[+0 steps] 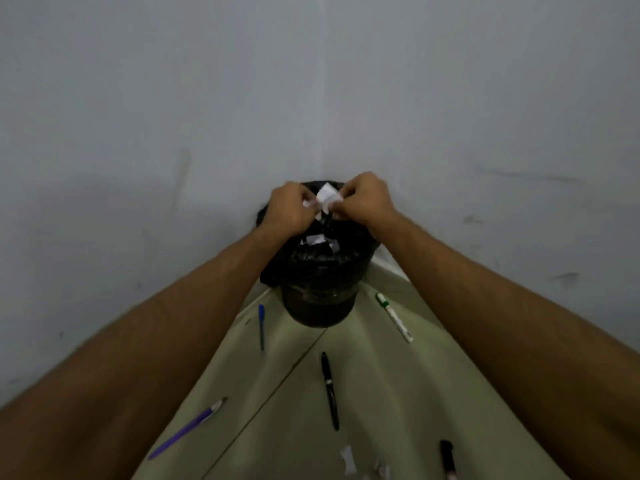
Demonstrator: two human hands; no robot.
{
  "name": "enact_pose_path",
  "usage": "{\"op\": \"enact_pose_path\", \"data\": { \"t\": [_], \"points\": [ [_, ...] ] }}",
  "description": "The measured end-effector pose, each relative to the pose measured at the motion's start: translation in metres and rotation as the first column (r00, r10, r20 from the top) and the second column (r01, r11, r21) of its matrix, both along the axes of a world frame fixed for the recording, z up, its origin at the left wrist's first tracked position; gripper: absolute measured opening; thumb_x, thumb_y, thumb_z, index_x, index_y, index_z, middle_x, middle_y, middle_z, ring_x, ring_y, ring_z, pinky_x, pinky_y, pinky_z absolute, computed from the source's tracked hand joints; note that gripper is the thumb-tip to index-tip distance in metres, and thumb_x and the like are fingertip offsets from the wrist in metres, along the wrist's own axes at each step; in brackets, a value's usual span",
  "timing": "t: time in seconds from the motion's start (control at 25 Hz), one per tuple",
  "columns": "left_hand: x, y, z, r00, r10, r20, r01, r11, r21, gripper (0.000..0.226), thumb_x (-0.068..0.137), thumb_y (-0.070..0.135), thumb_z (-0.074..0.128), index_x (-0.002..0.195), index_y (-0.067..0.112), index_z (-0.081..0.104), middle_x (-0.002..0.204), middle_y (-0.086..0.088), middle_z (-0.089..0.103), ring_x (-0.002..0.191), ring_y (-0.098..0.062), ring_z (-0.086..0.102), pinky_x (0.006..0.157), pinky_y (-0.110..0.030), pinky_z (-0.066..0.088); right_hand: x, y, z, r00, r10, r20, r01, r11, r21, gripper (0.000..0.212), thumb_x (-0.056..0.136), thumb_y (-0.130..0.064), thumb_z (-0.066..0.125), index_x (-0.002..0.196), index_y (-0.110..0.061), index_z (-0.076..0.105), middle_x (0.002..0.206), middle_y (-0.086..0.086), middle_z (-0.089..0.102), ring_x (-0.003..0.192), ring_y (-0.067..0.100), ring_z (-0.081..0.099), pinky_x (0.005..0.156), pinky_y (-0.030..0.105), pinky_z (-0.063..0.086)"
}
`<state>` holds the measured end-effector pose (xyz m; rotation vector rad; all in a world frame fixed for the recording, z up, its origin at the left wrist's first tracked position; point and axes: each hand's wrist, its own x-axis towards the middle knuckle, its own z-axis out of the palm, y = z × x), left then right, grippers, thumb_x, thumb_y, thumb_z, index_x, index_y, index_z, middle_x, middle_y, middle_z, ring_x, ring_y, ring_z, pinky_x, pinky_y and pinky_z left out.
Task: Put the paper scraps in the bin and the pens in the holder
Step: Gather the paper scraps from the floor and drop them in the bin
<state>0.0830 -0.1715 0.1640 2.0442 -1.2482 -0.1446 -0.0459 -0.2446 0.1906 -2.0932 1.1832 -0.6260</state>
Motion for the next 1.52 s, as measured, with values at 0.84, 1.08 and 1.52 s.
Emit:
{"op": "enact_pose_path", "data": {
  "t": [0.84, 1.08, 1.52],
  "points": [
    [-0.118, 0.203, -0.155, 0.913, -0.407, 0.041, 0.357, 0.841, 0.406, 0.043, 0.083, 0.036, 0.071, 0.122, 0.024, 0.057, 0.117, 0.003, 0.057, 0.093, -0.009, 0.052, 0.075, -0.018, 0.042, -0.180, 0.140, -0.186, 0.718, 0.471, -0.513, -0.405, 0.881, 0.242, 0.036, 0.078, -0.028, 0.079, 0.112, -0.021, 0.068, 0.112, 0.001, 0.066, 0.088, 0.013, 0.064, 0.079, 0.026, 0.052],
    [-0.147, 0.263, -0.239, 0.867, -0.464, -0.180, 0.456, 0.595, 0.662, 0.048, 0.081, 0.042, 0.070, 0.122, 0.020, 0.058, 0.112, 0.000, 0.051, 0.097, -0.020, 0.058, 0.076, -0.028, 0.048, -0.207, 0.175, -0.250, 0.588, 0.555, -0.589, -0.455, 0.829, 0.327, 0.064, 0.074, -0.033, 0.081, 0.131, -0.023, 0.052, 0.120, 0.004, 0.050, 0.097, 0.017, 0.054, 0.075, 0.024, 0.042],
    [-0.153, 0.246, -0.244, 0.913, -0.397, -0.096, 0.391, 0.779, 0.490, 0.030, 0.097, 0.038, 0.052, 0.117, 0.023, 0.068, 0.113, -0.001, 0.060, 0.099, -0.017, 0.059, 0.078, -0.019, 0.038, -0.186, 0.184, -0.267, 0.602, 0.629, -0.492, -0.589, 0.766, 0.259, 0.027, 0.093, -0.022, 0.061, 0.118, -0.017, 0.069, 0.120, 0.007, 0.059, 0.103, 0.023, 0.059, 0.086, 0.028, 0.043]
  ]
}}
